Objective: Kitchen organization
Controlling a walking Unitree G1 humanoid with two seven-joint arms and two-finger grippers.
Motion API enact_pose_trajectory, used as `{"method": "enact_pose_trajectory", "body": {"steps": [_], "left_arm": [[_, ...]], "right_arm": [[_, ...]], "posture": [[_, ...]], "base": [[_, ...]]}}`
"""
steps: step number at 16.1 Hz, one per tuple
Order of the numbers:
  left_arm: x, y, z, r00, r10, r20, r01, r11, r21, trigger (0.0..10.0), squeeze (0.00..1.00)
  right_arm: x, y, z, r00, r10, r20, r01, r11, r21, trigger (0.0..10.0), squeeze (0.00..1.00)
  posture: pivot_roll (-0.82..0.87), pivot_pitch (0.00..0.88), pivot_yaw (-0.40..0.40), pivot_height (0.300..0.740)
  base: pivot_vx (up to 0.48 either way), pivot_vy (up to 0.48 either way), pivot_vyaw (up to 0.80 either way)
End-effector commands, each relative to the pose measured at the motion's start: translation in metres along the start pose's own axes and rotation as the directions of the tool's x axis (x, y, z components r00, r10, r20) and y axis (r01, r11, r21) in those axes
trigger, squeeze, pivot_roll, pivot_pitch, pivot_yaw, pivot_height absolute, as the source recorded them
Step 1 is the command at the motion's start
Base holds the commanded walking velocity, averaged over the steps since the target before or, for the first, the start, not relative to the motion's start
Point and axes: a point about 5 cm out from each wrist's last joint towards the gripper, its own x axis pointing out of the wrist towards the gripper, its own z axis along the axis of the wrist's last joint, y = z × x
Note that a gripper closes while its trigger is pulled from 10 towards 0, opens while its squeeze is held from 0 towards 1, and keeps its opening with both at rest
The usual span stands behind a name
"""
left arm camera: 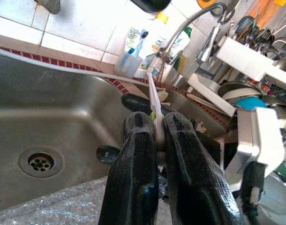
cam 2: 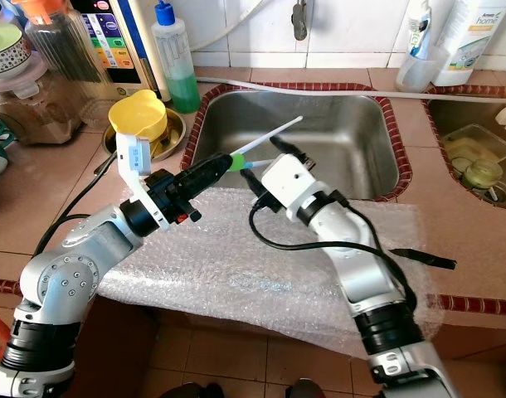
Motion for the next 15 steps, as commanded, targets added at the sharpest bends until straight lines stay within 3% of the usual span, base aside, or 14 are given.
{"method": "enact_pose_trajectory", "body": {"steps": [1,2,3,4,9,10,11,15], "left_arm": [[0.000,-0.002,-0.001,1.000,0.004,-0.013,-0.004,1.000,0.024,0.0,0.00],[0.000,0.000,0.000,1.000,0.023,-0.008,-0.023,0.999,0.035,0.0,0.00],[0.000,0.004,0.001,0.998,0.061,-0.001,-0.061,0.997,0.050,0.8,0.00],[0.000,0.006,-0.001,0.997,0.075,-0.011,-0.074,0.996,0.057,2.7,0.00],[0.002,0.004,-0.003,0.998,0.062,-0.019,-0.061,0.996,0.065,4.3,0.00],[0.003,0.003,-0.003,0.998,0.057,-0.027,-0.055,0.996,0.076,6.0,0.00],[0.003,0.002,-0.004,0.998,0.043,-0.036,-0.040,0.996,0.084,10.0,0.00],[0.002,0.001,-0.004,0.998,0.042,-0.045,-0.037,0.994,0.099,10.0,0.00]], "right_arm": [[0.006,0.005,0.004,0.999,0.027,0.020,-0.026,0.999,-0.020,0.0,0.00],[0.006,0.006,0.004,0.999,0.030,0.019,-0.029,0.999,-0.021,0.0,0.00],[0.006,0.007,0.004,0.999,0.033,0.017,-0.032,0.999,-0.023,0.0,0.00],[0.006,0.008,0.004,0.999,0.034,0.016,-0.033,0.999,-0.024,0.0,0.00],[0.005,0.010,0.001,0.999,0.034,0.006,-0.033,0.999,-0.033,0.0,0.00],[0.004,0.008,0.000,1.000,0.023,-0.001,-0.023,0.999,-0.038,0.0,0.00],[0.004,0.007,-0.002,1.000,0.015,-0.008,-0.016,0.999,-0.042,0.0,0.00],[0.003,0.003,-0.007,0.999,-0.001,-0.037,-0.002,0.998,-0.065,0.0,0.00]], "posture": [[-0.23,0.177,0.115,0.740],[-0.23,0.176,0.115,0.740],[-0.23,0.176,0.115,0.740],[-0.23,0.176,0.115,0.740],[-0.24,0.171,0.119,0.740],[-0.24,0.170,0.120,0.740],[-0.23,0.171,0.119,0.740],[-0.23,0.174,0.123,0.740]], "base": [[0.000,0.000,0.00],[0.000,0.000,0.00],[0.000,0.000,0.00],[0.000,0.000,0.00],[0.000,0.000,0.00],[0.000,0.000,0.00],[0.000,0.000,0.00],[0.000,0.000,0.00]]}}
